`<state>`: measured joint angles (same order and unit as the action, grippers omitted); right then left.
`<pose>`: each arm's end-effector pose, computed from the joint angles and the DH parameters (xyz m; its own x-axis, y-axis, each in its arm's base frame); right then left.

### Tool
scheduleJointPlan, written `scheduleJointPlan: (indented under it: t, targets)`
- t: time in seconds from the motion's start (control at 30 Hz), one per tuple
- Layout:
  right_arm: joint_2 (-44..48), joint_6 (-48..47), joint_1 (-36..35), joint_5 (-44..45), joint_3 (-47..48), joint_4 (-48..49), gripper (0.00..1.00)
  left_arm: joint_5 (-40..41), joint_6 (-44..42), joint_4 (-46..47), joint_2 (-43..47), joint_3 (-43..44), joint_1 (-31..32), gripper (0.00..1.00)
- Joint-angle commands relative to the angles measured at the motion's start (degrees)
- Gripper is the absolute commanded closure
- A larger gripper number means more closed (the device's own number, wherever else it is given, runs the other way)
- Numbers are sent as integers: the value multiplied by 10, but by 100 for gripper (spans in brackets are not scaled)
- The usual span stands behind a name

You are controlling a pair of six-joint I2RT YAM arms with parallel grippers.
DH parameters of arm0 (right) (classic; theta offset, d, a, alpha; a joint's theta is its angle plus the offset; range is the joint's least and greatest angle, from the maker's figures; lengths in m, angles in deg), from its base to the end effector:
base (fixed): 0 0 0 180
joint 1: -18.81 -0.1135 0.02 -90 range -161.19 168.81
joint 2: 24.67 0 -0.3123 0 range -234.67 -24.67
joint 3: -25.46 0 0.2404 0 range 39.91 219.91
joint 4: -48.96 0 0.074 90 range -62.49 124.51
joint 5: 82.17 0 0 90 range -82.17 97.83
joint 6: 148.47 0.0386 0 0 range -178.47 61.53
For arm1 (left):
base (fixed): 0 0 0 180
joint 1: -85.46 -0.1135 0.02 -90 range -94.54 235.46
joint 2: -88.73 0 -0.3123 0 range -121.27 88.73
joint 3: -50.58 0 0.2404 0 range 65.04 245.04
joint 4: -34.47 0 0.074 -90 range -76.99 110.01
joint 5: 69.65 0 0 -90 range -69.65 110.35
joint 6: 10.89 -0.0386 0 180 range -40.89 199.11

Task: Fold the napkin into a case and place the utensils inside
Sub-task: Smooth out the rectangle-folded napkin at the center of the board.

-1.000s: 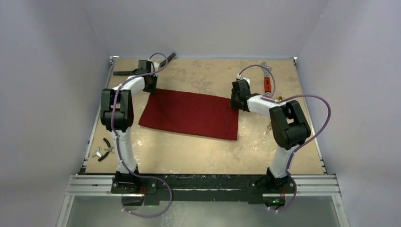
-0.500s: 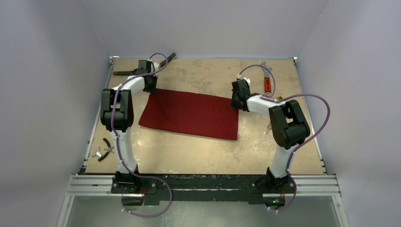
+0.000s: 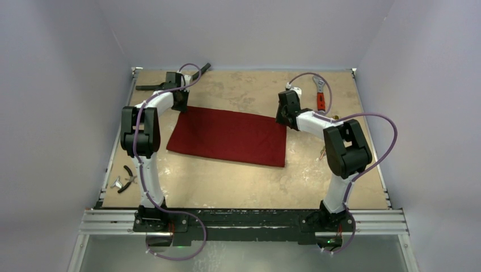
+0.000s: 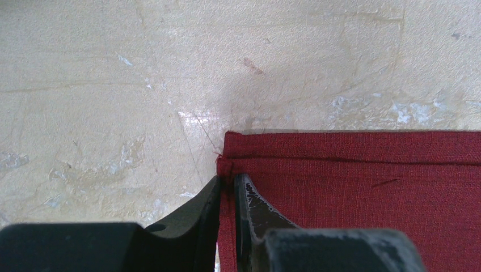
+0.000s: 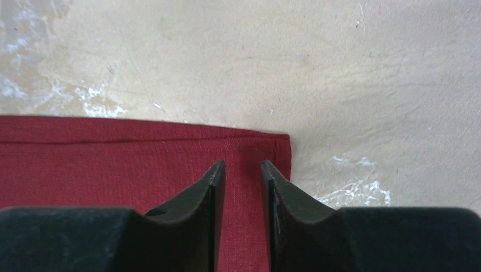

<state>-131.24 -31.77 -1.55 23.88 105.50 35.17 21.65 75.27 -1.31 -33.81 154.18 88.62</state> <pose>0.3870 0.1322 0.2336 -0.6034 0.2367 -0.7615 0.1504 0.9716 0.1828 0.4797 -0.0256 0.2068 -0.8105 0.1118 -0.5750 0.0965 0.9937 0.0572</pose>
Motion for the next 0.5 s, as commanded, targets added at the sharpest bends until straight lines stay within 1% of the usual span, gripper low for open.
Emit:
scheduleJointPlan:
  t: [0.0, 0.07, 0.2, 0.33, 0.4, 0.43, 0.47]
  targets:
    - [-9, 9, 3, 18, 26, 16, 67, -10, 3, -2, 7, 10, 1, 86]
    - [-16, 8, 3, 12, 28, 13, 67, -10, 5, -3, 8, 12, 1, 86]
    - [-26, 6, 3, 7, 23, 10, 76, -10, 8, -10, 7, 22, 0, 86]
    - [-34, 7, 3, 5, 22, 10, 81, -28, 14, -17, 8, 31, 0, 86]
    - [-38, 7, 3, 5, 23, 10, 86, -29, 15, -18, 8, 33, 0, 86]
    - [-39, 7, 3, 5, 22, 11, 90, -29, 15, -19, 8, 34, 0, 86]
    - [-38, 8, 3, 5, 22, 11, 97, -28, 14, -20, 7, 35, 1, 86]
